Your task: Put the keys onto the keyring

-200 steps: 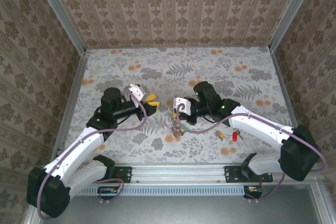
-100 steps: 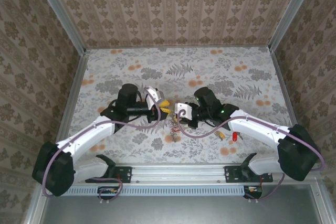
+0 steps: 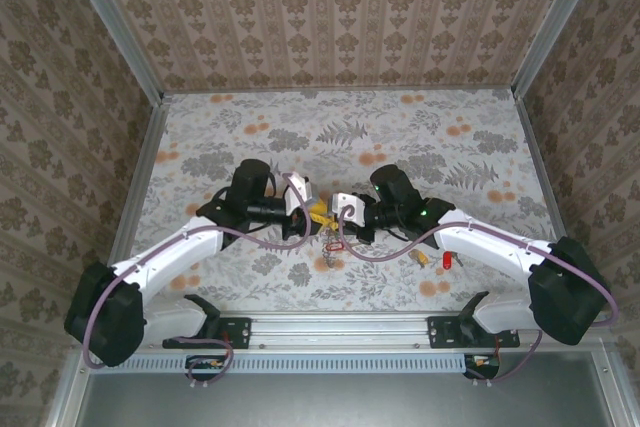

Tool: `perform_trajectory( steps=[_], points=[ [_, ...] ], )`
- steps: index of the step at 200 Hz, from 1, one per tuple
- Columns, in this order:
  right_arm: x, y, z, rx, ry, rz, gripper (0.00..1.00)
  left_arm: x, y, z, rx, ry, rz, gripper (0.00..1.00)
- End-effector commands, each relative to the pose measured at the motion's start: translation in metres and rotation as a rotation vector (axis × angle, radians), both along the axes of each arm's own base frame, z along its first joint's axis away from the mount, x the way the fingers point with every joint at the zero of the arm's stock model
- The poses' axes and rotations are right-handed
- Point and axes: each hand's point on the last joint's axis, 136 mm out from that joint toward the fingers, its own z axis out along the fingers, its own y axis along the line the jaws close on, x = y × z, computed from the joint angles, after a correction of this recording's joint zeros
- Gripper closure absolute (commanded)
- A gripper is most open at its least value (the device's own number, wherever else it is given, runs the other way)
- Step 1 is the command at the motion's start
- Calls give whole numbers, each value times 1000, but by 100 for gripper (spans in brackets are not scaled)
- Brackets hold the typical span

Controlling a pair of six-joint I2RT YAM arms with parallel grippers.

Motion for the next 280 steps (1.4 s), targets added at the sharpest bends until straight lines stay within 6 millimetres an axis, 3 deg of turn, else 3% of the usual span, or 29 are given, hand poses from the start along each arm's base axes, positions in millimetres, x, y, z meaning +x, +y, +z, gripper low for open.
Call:
perform_trajectory(
  steps=[1,61,99,140,191,224,254,280],
  points=[
    [-2,4,6,38,3,24,100,-5,0,0,21,-27,-48,70],
    [-4,5,9,38,10,36,100,8,1,-15,97,-107,12,72],
    [-5,6,10,38,16,42,100,5,-6,-20,106,-112,-10,73],
    [-3,5,11,42,18,35,100,-3,0,-30,156,-102,-26,75],
    [0,6,13,51,21,27,100,-4,2,-21,133,-122,-15,87],
    [6,2,8,28,3,-6,100,-17,5,-3,76,-100,-46,85],
    [8,2,10,36,-14,-17,100,-40,14,-3,90,-17,-102,81],
    [8,2,10,36,-16,-14,100,-30,20,-10,117,-1,-7,72]
  ],
)
